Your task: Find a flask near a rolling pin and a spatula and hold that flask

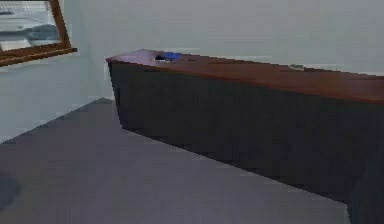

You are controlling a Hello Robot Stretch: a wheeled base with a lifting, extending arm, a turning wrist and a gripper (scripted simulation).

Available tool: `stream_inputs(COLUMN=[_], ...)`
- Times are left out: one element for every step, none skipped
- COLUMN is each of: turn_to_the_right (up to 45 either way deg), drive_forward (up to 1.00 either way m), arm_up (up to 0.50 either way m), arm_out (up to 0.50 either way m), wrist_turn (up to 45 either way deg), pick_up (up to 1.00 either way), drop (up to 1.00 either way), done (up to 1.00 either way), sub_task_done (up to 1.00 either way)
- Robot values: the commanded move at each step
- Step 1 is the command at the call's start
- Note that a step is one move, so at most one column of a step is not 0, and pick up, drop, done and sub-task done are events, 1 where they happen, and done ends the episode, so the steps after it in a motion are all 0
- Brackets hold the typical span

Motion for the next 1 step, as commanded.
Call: stream_inputs(turn_to_the_right=[24.0], drive_forward=[0.0], arm_up=[0.0], arm_out=[0.0], wrist_turn=[0.0], pick_up=[0.0], drop=[0.0], done=[0.0], sub_task_done=[0.0])
